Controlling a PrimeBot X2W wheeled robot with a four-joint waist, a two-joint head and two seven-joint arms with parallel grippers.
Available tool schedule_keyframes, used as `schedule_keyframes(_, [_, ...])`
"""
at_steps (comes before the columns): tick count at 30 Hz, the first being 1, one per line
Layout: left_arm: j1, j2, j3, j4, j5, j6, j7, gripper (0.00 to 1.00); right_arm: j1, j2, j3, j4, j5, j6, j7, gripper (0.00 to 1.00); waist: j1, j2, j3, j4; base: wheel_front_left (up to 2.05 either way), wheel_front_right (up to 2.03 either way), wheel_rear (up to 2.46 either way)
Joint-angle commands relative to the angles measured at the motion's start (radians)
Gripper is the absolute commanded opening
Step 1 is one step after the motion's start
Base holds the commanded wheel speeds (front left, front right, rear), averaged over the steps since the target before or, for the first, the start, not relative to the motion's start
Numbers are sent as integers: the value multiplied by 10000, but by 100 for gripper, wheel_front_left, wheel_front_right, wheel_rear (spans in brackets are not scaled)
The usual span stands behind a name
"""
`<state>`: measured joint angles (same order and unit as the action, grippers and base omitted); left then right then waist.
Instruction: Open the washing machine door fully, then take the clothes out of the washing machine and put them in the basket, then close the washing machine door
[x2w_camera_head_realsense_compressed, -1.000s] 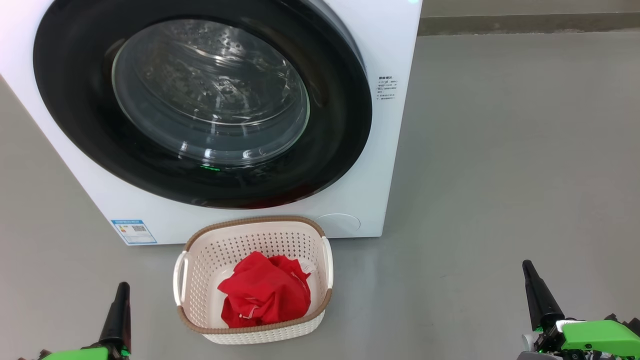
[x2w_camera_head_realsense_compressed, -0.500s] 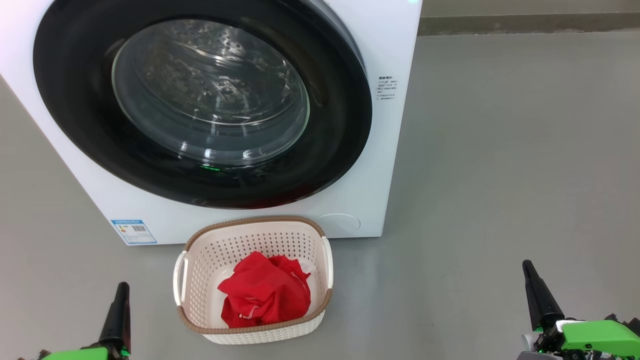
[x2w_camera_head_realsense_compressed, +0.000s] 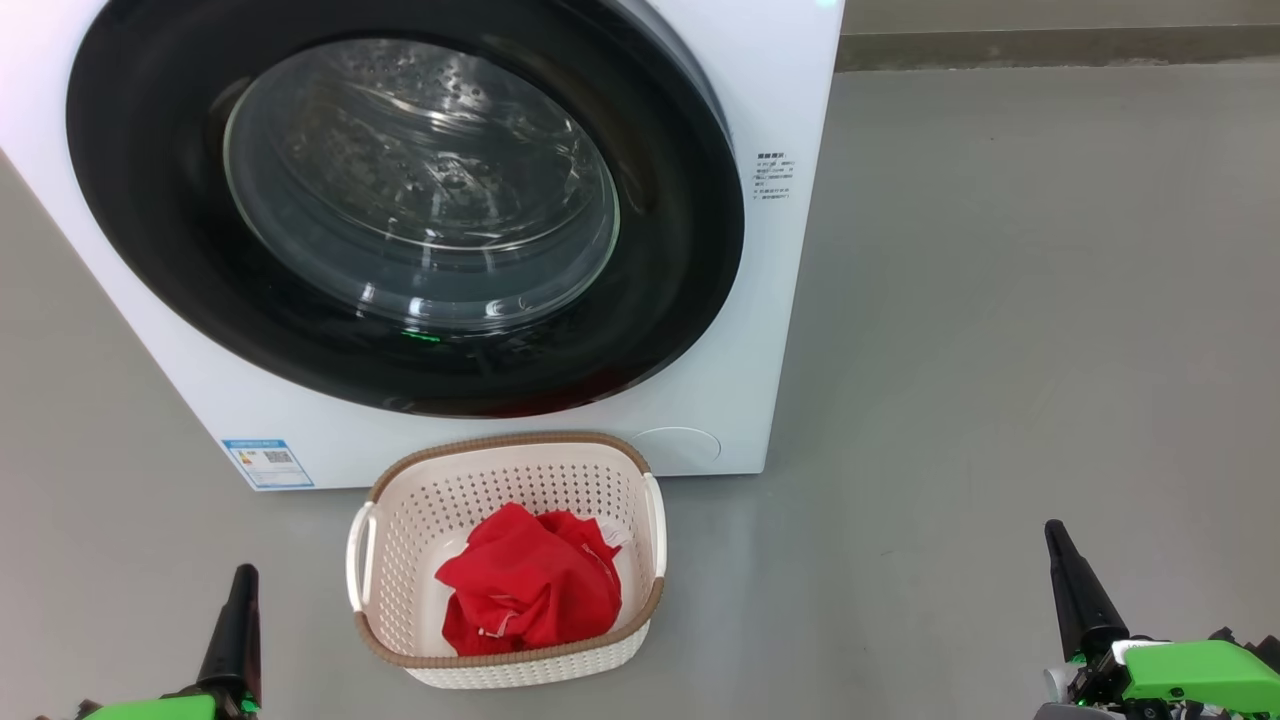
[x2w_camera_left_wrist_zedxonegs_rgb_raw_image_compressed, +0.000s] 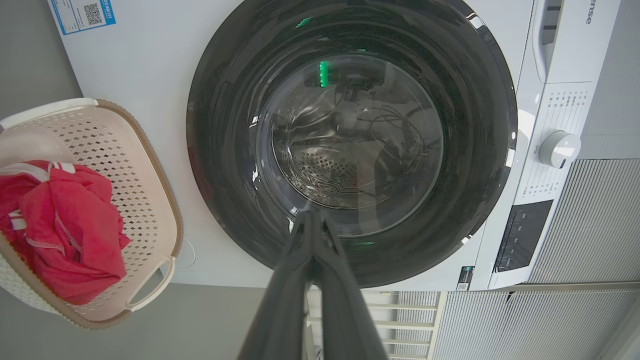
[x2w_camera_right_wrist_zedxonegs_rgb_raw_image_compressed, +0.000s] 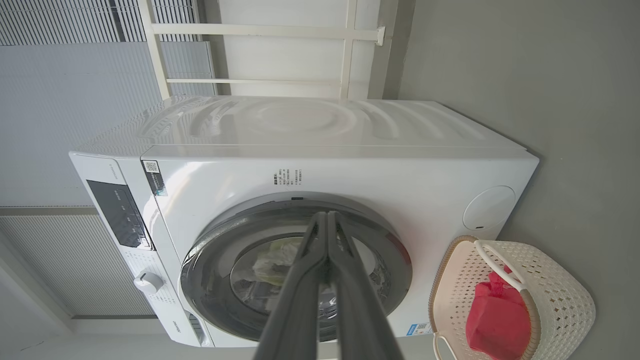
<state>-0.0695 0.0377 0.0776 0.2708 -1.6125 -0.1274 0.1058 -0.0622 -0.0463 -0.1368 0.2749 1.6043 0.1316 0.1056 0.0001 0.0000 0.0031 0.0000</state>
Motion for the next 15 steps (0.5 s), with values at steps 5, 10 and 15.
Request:
schedule_keyframes(5, [-383,143,348,-260,28,-33,63,0,-457,-39,230,-301,43,-9,77,0,0,0,0,0,0,0,0])
schedule_keyframes(10, [-384,142,350,-260,29,-33,64,0,-457,-39,230,-301,43,-9,77,0,0,0,0,0,0,0,0])
schedule_keyframes(15, [-384,140,352,-260,31,-33,66,0,-457,-39,230,-301,43,-9,77,0,0,0,0,0,0,0,0])
